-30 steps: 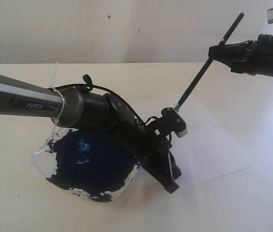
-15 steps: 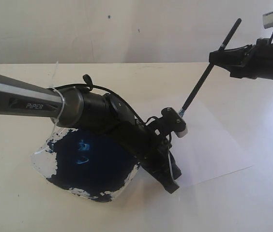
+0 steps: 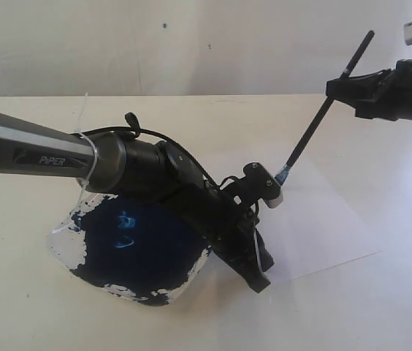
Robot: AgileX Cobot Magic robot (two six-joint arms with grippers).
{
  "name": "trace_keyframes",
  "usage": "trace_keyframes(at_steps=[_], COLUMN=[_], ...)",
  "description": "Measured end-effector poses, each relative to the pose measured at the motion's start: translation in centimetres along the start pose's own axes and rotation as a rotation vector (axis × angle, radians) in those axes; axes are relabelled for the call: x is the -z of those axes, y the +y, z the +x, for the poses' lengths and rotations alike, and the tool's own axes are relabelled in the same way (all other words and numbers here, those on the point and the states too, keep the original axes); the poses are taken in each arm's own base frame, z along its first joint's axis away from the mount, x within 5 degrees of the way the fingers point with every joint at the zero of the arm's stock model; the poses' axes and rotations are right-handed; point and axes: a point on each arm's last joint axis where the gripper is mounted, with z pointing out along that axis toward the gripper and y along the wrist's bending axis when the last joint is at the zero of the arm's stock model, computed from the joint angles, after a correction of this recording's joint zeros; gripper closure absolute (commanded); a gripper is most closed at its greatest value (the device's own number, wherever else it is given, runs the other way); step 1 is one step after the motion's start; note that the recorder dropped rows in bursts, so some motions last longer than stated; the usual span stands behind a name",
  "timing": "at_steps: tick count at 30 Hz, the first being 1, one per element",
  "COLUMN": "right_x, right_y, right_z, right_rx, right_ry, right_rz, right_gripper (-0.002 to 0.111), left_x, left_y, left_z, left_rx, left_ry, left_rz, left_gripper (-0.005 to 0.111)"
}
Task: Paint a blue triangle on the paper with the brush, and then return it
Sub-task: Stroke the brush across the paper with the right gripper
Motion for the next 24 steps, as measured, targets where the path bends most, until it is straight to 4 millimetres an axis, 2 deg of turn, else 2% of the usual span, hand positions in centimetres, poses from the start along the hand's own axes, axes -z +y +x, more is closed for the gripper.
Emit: trace_keyframes(at_steps=[16, 22, 24], right_x=[3.7, 3.9, 4.3], right_y=[-3.0, -2.8, -2.2], right_z=[0.4, 0.2, -0.8], right_rx=[-0.021, -0.018, 0.013], right_ry=[-0.010, -0.028, -0.044], right_rz=[0.116, 0.087, 0.084], right_gripper=[0.108, 0.108, 0.108], left_x=[0.0, 0.0, 0.0], left_y=[0.0, 0.0, 0.0], left_z=[0.0, 0.0, 0.0], left_rx=[0.000, 0.000, 0.000], left_ry=[0.001, 0.001, 0.001], left_rz=[0.002, 0.002, 0.002], left_gripper=[0.107, 0.107, 0.107])
